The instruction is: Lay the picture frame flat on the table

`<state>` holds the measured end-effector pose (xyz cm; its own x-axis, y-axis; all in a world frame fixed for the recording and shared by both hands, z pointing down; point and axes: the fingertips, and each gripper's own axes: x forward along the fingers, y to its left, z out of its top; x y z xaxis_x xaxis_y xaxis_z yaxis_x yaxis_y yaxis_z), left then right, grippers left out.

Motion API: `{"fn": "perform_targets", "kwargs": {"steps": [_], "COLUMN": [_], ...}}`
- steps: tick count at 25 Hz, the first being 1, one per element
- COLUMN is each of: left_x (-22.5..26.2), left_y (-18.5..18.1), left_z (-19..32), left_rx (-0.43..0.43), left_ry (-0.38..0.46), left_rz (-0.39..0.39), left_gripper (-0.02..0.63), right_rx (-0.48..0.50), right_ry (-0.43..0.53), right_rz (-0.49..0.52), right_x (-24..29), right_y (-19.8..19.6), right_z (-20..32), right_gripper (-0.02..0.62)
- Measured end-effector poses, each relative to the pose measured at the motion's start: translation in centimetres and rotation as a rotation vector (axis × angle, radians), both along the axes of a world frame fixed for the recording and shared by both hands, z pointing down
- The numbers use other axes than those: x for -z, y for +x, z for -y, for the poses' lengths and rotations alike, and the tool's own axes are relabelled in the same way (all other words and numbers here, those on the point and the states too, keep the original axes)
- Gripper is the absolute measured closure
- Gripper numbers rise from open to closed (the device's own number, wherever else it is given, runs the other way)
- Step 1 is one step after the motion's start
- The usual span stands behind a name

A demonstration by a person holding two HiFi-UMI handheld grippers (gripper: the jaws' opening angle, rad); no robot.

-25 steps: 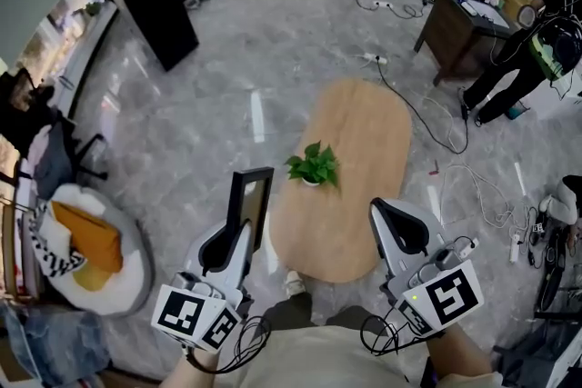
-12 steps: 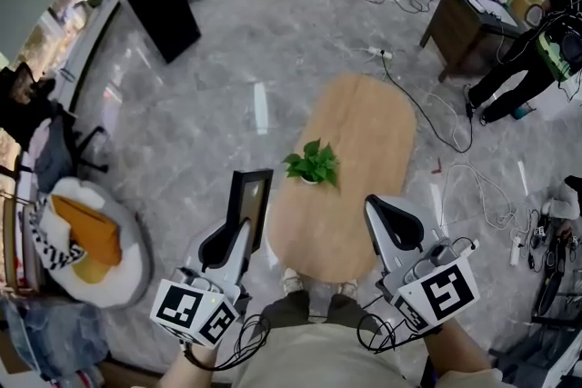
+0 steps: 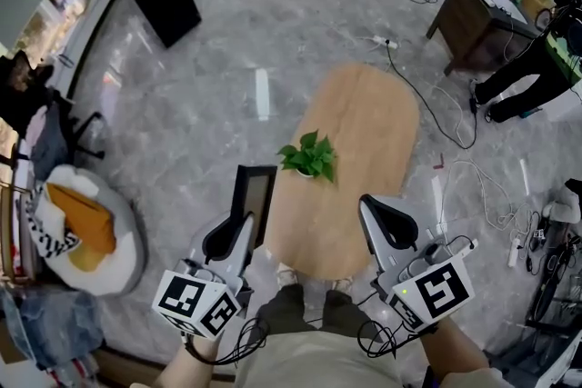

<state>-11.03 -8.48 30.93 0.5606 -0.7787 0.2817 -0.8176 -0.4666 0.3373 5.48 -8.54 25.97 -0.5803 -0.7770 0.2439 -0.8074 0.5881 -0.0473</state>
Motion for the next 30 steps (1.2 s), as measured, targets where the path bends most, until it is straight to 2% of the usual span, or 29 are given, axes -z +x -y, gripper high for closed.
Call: {"fn": "perform_targets", "kwargs": {"steps": [5,16,30], "left_x": [-4.3,-16.2,-30.8], "left_y": [0.4,0.1,0.7], "left_z": [1.7,3.5,4.5], "left_rx": [0.017,0.041,0.005], "left_ry": [-0.066,-0.205,-0.381], "left_rz": [-0.019,-0.057,-0.1], "left_gripper": [0.535,0.535,0.535], "right_rx": [0.033,0.098,0.148], "right_ry": [-0.011,-0.114,-0.268], "right_rz": [-0.01,-0.044,-0.059], "right_x": [-2.3,-10.4,-23.4], "right_y": [-0.7,-2.9,-5.9], "right_z": [1.0,2.9,4.1], "right_gripper": [0.594,0.594,0.594]}}
